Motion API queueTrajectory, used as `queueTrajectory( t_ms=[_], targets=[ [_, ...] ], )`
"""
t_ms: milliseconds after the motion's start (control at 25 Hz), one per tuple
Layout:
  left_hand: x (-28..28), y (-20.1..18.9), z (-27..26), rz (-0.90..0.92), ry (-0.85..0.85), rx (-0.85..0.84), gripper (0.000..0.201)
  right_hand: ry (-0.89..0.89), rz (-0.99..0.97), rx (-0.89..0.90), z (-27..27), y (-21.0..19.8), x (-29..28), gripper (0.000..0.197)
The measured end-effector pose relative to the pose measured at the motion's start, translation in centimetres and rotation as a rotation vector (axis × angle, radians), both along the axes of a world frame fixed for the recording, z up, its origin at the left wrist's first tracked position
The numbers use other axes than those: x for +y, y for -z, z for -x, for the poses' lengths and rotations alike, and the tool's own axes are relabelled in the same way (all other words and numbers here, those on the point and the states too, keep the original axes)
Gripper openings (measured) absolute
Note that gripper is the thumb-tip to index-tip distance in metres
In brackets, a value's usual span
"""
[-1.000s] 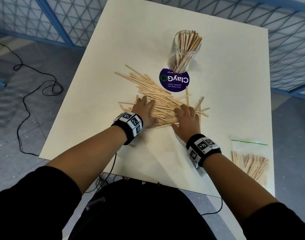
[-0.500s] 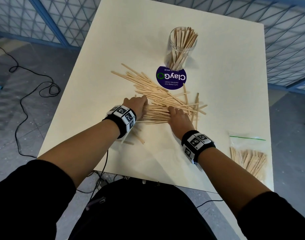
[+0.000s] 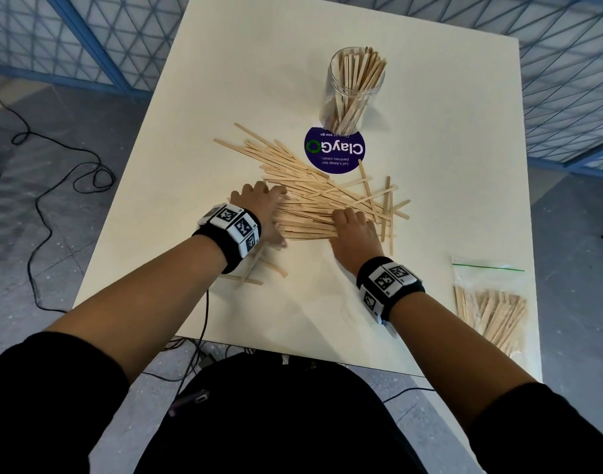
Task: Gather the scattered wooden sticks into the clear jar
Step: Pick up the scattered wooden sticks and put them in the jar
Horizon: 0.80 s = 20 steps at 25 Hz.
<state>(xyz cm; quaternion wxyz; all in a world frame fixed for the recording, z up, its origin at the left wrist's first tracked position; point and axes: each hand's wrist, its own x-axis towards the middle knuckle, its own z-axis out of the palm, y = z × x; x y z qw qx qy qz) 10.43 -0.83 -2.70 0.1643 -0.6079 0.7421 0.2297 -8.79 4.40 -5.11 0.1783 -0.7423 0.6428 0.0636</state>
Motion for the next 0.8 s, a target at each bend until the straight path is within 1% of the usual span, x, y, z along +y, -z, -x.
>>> queueTrajectory(
  t_ms=[40,80,120,240,280,400,520,680,720,800],
  targets=[
    [0.3,0.0,-0.2,-0.025,0.014,-0.041,0.099,-0.026,-0.003,0.003,-0.1,0.0,0.0,0.044],
    [0.5,0.1,-0.3,-0.044,0.023,-0.05,0.098,-0.05,-0.009,-0.001,-0.3,0.0,0.0,0.046],
    [0.8,0.4,-0.4,-0.054,0.021,-0.028,0.091,-0.06,-0.013,-0.01,-0.5,0.0,0.1,0.047],
    [0.7,0.9,-0.8,-0.053,-0.062,0.142,0.059,-0.007,-0.026,-0.034,-0.7,0.1,0.1,0.042],
    [0.6,1.1,-0.8,-0.052,-0.083,0.186,0.053,0.008,-0.038,-0.025,-0.6,0.2,0.0,0.04],
    [0.3,1.2,-0.8,-0.034,-0.078,0.224,0.042,-0.033,-0.082,0.072,-0.5,0.1,0.1,0.034],
    [0.1,1.1,-1.2,-0.019,-0.053,0.214,0.037,-0.047,-0.085,0.112,-0.6,-0.1,0.1,0.037],
    [0.2,1.2,-1.6,0.017,-0.045,0.169,0.031,-0.03,-0.083,0.101,-0.5,0.0,0.2,0.039],
    [0.2,1.2,-1.6,0.011,-0.049,0.176,0.031,-0.03,-0.082,0.098,-0.5,0.2,0.3,0.038],
    [0.2,1.1,-1.5,-0.002,-0.06,0.19,0.04,-0.022,-0.082,0.091,-0.5,0.4,0.3,0.037]
  ],
)
